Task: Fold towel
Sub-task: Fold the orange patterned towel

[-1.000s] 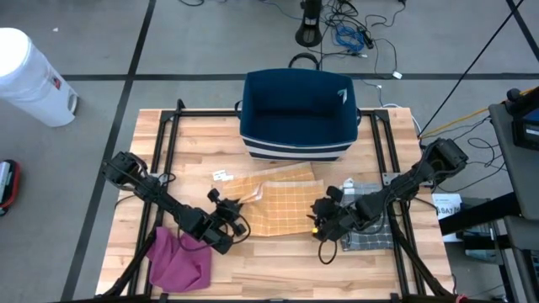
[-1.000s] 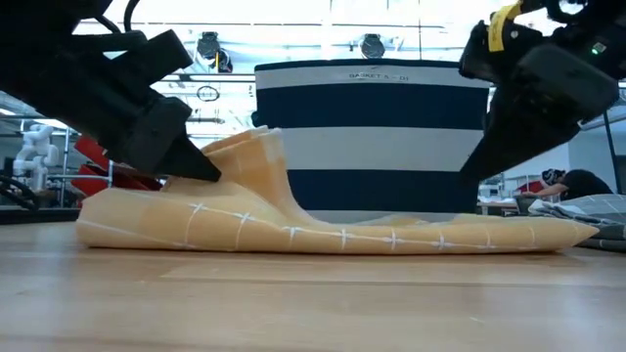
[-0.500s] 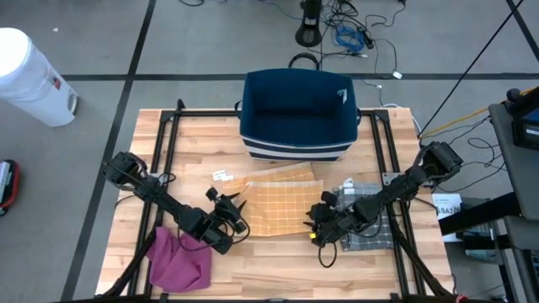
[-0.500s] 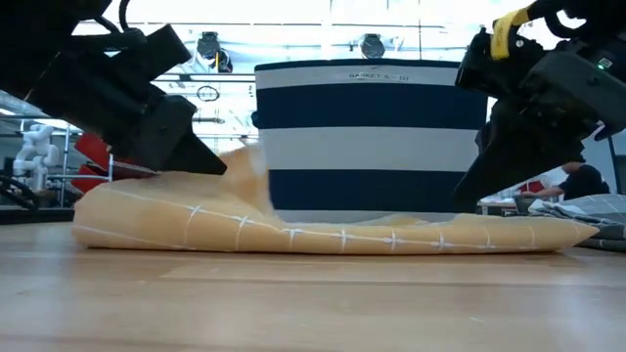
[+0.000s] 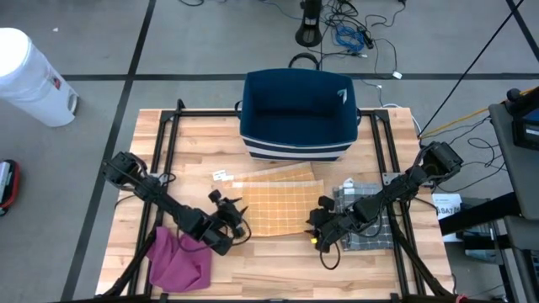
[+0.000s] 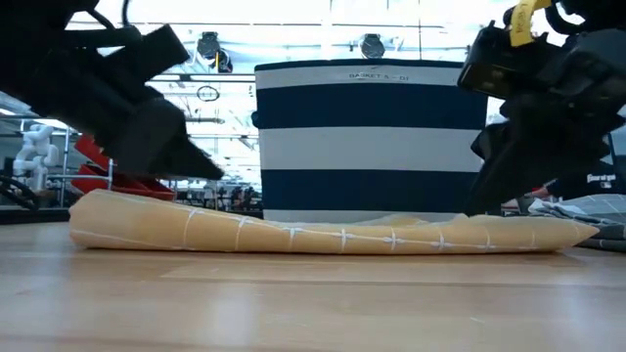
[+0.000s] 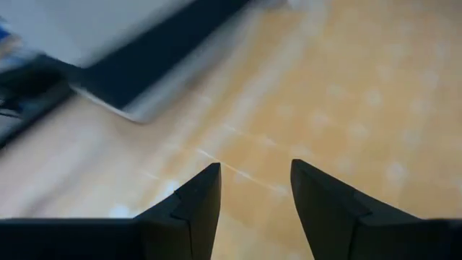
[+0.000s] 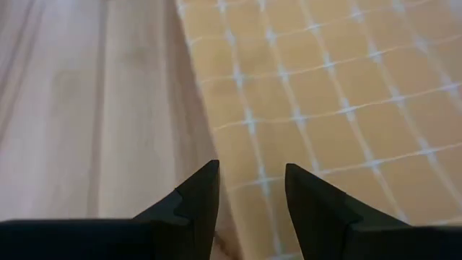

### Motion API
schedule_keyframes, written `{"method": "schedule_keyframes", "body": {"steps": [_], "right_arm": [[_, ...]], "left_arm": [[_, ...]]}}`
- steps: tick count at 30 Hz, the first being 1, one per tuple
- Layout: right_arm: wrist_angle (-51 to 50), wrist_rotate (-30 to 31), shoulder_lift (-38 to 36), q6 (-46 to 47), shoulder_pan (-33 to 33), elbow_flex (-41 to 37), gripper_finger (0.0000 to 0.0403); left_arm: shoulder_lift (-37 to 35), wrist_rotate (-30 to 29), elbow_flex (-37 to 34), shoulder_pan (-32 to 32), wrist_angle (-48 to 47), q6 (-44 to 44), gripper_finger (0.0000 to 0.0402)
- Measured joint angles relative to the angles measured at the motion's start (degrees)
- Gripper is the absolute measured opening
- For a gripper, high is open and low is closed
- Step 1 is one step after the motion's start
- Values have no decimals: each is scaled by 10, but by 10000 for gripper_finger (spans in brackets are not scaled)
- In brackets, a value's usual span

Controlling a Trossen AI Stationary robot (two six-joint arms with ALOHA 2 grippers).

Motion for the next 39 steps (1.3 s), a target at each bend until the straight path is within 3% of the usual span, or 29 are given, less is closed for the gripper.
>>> {"method": "schedule_keyframes", "body": {"steps": [5,14,21,29,39], "right_arm": [[0,-13,0,13,0,0,144],[4,-102,0,48,6,0,143],[-6,-74,-23,69,31,1,143],[-112,-26,-36,153,33,1,143],[-174,-24,-46,247,48,1,143]], "left_arm": [[0,155,0,25,43,66,174],[0,325,0,68,72,148,174],[-2,436,1,74,76,207,174],[-3,526,2,54,78,282,174],[-2,525,1,51,76,289,174]]}}
